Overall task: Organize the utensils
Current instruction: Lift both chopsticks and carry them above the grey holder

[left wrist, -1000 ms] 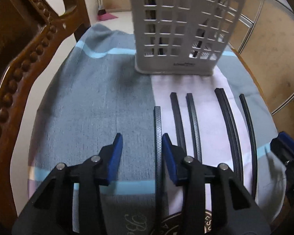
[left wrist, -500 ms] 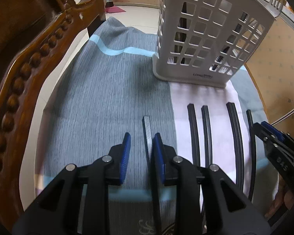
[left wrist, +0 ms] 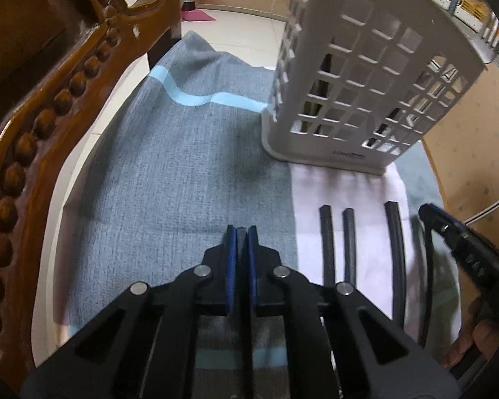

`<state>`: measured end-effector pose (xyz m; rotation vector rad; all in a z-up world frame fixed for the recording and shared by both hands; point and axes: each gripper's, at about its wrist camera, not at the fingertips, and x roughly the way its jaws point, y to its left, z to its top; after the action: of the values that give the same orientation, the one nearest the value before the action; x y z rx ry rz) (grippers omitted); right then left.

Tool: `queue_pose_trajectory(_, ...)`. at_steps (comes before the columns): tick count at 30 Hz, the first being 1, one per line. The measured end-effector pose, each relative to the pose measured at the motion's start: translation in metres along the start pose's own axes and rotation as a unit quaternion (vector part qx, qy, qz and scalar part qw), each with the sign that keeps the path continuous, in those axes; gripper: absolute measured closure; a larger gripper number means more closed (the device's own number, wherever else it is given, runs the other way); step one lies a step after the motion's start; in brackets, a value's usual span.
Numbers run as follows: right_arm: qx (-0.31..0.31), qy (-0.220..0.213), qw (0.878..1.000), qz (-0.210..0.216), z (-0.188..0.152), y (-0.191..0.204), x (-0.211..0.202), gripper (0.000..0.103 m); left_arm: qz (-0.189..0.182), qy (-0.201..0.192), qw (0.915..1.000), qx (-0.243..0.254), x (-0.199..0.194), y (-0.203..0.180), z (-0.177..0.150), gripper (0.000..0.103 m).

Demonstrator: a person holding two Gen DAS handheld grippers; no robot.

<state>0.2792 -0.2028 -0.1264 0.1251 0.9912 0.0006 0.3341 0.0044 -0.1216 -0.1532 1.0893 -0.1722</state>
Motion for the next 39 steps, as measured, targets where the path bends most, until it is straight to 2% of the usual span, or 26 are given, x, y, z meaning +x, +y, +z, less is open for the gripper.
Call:
queue_pose_trajectory(3, 0.000, -0.036, 0.999, 0.027, 0.005, 0.001, -0.036, 0.096, -0.003, -0.031, 0.9994, 0.015, -0.032, -0.010, 0.000, 0.095)
queue_pose_trajectory(8, -0.003, -0.105, 0.993, 0.063, -0.005, 0.000, -0.116, 0.096, -0.013, -0.123, 0.9912, 0.046, -0.124, -0.028, -0.008, 0.095)
queue_pose_trajectory(13, -0.014, -0.167, 0.982, 0.088, -0.029, -0.003, -0.191, 0.096, -0.027, -0.218, 0.9729, 0.072, -0.215, -0.042, -0.038, 0.095)
queue_pose_trajectory(18, -0.031, -0.229, 0.969, 0.088, -0.047, 0.002, -0.250, 0.096, -0.038, -0.285, 0.9542, 0.081, -0.280, -0.046, -0.065, 0.095)
queue_pose_trajectory(22, -0.032, -0.269, 0.958, 0.090, -0.056, 0.005, -0.278, 0.096, -0.039, -0.308, 0.9471, 0.082, -0.302, -0.043, -0.075, 0.095)
queue_pose_trajectory(25, -0.031, -0.292, 0.952, 0.089, -0.055, 0.007, -0.288, 0.096, -0.040, -0.315, 0.9450, 0.077, -0.307, -0.042, -0.080, 0.096)
queue_pose_trajectory(30, -0.036, -0.277, 0.956, 0.091, -0.054, 0.011, -0.281, 0.096, -0.041, -0.300, 0.9498, 0.078, -0.304, -0.040, -0.083, 0.095)
queue_pose_trajectory(39, -0.049, -0.262, 0.959, 0.093, -0.057, 0.023, -0.275, 0.096, -0.045, -0.294, 0.9521, 0.072, -0.295, -0.038, -0.073, 0.095)
